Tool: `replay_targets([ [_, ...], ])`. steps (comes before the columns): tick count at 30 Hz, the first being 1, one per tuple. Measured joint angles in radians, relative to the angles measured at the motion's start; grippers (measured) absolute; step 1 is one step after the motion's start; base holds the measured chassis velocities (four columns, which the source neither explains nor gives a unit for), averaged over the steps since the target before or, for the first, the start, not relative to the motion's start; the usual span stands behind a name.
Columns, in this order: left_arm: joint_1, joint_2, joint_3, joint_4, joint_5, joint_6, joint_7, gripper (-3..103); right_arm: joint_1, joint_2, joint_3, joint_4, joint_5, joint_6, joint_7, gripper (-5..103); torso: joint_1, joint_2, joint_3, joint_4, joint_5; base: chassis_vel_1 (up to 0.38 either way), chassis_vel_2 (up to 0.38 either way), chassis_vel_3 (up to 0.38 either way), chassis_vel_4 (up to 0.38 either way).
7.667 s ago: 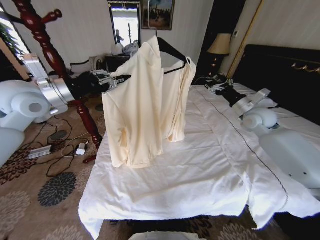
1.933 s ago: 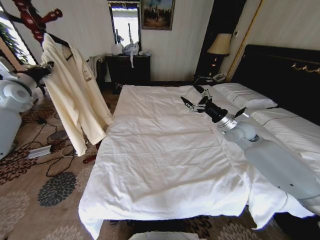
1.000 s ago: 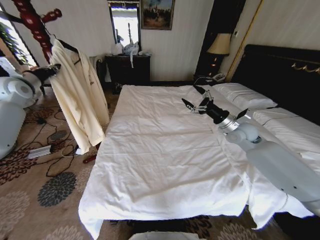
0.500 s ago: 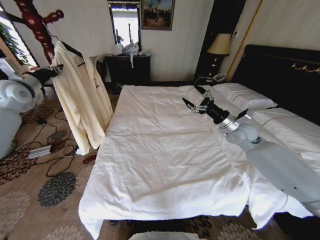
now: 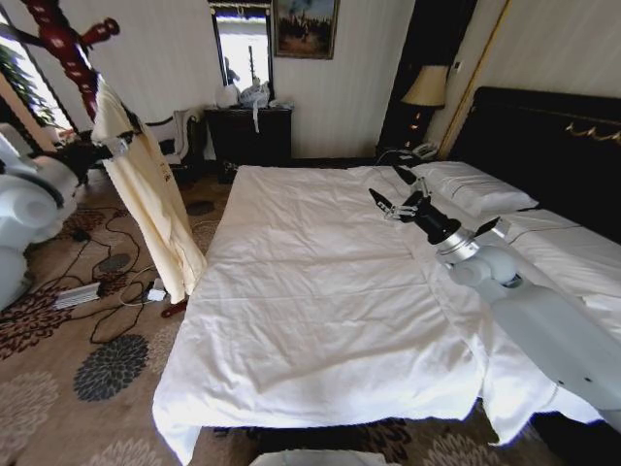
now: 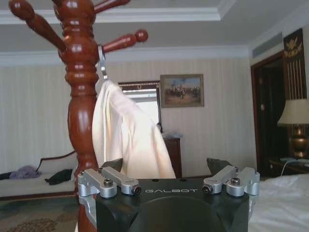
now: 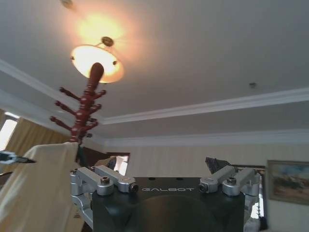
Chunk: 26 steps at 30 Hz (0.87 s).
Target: Pick up the clothes from the bed and hang them on the clothes hanger.
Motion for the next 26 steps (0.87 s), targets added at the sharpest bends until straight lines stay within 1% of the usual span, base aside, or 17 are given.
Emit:
replay_targets([
  [1,0.081,-0.016,-0.037,-0.027,0.023,-0.01,-0.013,100,-0.064,0.02,0.058,0.013,0.0,-0.013,0.08,100,0.0,0.0,0.0,0.0004,0.0002,0.0,0.0,0.0,0.0],
  [2,0.081,-0.016,-0.037,-0.027,0.023,-0.01,-0.013,100,-0.064,0.02,0.058,0.013,0.0,-0.013,0.08,100,0.0,0.0,0.0,0.0004,0.0002,0.0,0.0,0.0,0.0],
  [3,0.113,-0.029,-0.046,-0.039,0.033,-0.015,-0.025,100,-0.101,0.03,0.091,0.02,-0.009,-0.018,0.129,100,0.0,0.0,0.0,0.0006,0.0002,0.0,0.0,0.0,0.0],
  [5,0.206,-0.089,-0.063,-0.092,0.067,-0.034,-0.078,100,-0.247,0.08,0.224,0.055,-0.069,-0.032,0.287,100,0.0,0.0,0.0,-0.0011,0.0002,0.0,0.0,0.0,0.0],
  [7,0.236,-0.104,-0.076,-0.11,0.076,-0.04,-0.089,100,-0.282,0.095,0.256,0.065,-0.09,-0.038,0.326,100,0.0,0.0,0.0,-0.0013,-0.0002,0.0,0.0,0.0,0.0],
  [8,0.334,-0.15,-0.125,-0.165,0.109,-0.058,-0.117,100,-0.383,0.149,0.335,0.097,-0.156,-0.063,0.439,100,0.0,0.0,0.0,-0.0014,0.0004,0.0,0.0,0.0,0.0],
  [10,0.378,-0.174,-0.15,-0.192,0.129,-0.067,-0.125,100,-0.429,0.178,0.368,0.112,-0.187,-0.074,0.478,100,0.0,0.0,0.0,-0.001,0.0006,0.0,0.0,0.0,0.0],
  [12,0.492,-0.236,-0.216,-0.25,0.184,-0.09,-0.146,100,-0.539,0.258,0.432,0.139,-0.289,-0.076,0.544,100,0.0,0.0,0.0,-0.0004,0.0006,0.0,0.0,0.0,0.0],
  [14,0.636,-0.334,-0.287,-0.318,0.261,-0.109,-0.161,100,-0.637,0.336,0.468,0.152,-0.408,-0.036,0.569,100,0.0,0.0,0.0,-0.0005,0.0006,0.0,0.0,0.0,0.0],
  [16,0.684,-0.371,-0.305,-0.337,0.291,-0.115,-0.162,100,-0.672,0.369,0.478,0.156,-0.452,-0.022,0.569,100,0.0,0.0,0.0,-0.0003,0.0,0.0,0.0,0.0,0.0],
  [17,0.757,-0.446,-0.332,-0.366,0.351,-0.128,-0.159,100,-0.719,0.418,0.487,0.162,-0.508,0.006,0.558,100,0.0,0.0,0.0,0.0,-0.0004,0.0,0.0,0.0,0.0],
  [18,0.837,-0.547,-0.352,-0.398,0.442,-0.15,-0.134,100,-0.772,0.496,0.488,0.167,-0.574,0.037,0.544,100,0.0,0.0,0.0,0.0006,-0.0003,0.0,0.0,0.0,0.0],
  [20,0.866,-0.587,-0.354,-0.408,0.482,-0.166,-0.116,100,-0.789,0.524,0.487,0.167,-0.6,0.047,0.541,100,0.0,0.0,0.0,0.0006,0.0,0.0,0.0,0.0,0.0],
  [21,0.89,-0.624,-0.354,-0.415,0.525,-0.186,-0.093,100,-0.811,0.578,0.484,0.168,-0.635,0.061,0.539,100,0.0,0.0,0.0,0.0004,0.0,0.0,0.0,0.0,0.0],
  [22,0.939,-0.708,-0.349,-0.427,0.627,-0.248,-0.021,100,-0.852,0.665,0.468,0.176,-0.719,0.087,0.541,100,0.0,0.0,0.0,-0.0005,0.0006,0.0,0.0,0.0,0.0],
  [25,0.97,-0.818,-0.327,-0.438,0.711,-0.33,0.056,100,-0.9,0.753,0.426,0.205,-0.835,0.103,0.547,100,0.0,0.0,0.0,-0.0004,0.0001,0.0,0.0,0.0,0.0],
  [26,0.97,-0.818,-0.327,-0.438,0.711,-0.33,0.056,100,-0.9,0.753,0.426,0.205,-0.835,0.103,0.547,100,0.0,0.0,0.0,-0.0004,0.0001,0.0,0.0,0.0,0.0],
])
